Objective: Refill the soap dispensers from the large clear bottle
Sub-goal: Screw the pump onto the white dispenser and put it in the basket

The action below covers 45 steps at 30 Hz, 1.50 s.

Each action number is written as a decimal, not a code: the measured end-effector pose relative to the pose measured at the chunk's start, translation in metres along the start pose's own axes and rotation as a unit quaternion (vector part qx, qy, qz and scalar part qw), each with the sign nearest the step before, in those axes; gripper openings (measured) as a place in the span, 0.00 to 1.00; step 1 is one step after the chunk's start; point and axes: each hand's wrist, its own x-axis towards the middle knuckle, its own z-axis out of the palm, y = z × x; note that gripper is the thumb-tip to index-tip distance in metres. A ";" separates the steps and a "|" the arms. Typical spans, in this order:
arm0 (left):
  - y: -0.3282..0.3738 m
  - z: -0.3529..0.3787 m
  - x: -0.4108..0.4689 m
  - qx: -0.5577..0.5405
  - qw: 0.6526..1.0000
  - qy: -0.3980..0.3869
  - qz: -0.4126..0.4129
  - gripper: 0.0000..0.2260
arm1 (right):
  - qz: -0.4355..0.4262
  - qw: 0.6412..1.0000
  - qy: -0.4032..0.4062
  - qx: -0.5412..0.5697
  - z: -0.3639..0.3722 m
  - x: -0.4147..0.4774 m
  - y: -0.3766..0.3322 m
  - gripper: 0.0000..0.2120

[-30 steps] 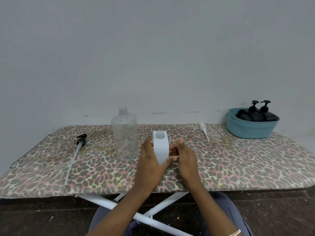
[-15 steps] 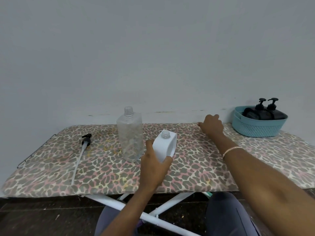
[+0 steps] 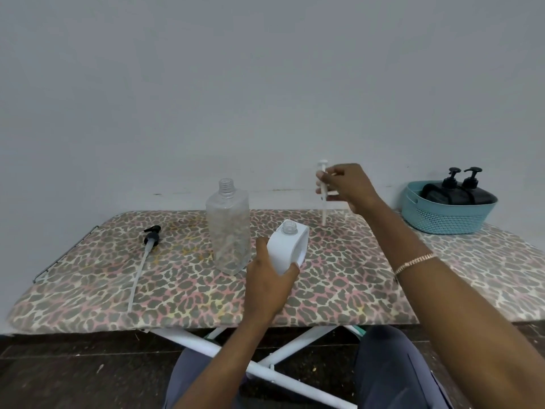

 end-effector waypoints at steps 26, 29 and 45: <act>-0.004 0.000 -0.001 -0.022 0.999 -0.022 0.012 0.27 | -0.134 0.991 -0.017 -0.004 0.053 -0.119 0.026 0.10; -0.005 0.001 0.000 -0.021 0.999 -0.023 0.016 0.27 | -0.126 0.992 -0.012 0.001 0.054 -0.123 0.034 0.12; -0.009 0.001 -0.001 -0.017 0.999 -0.023 0.024 0.33 | -0.045 0.993 -0.059 -0.089 0.067 -0.120 0.019 0.25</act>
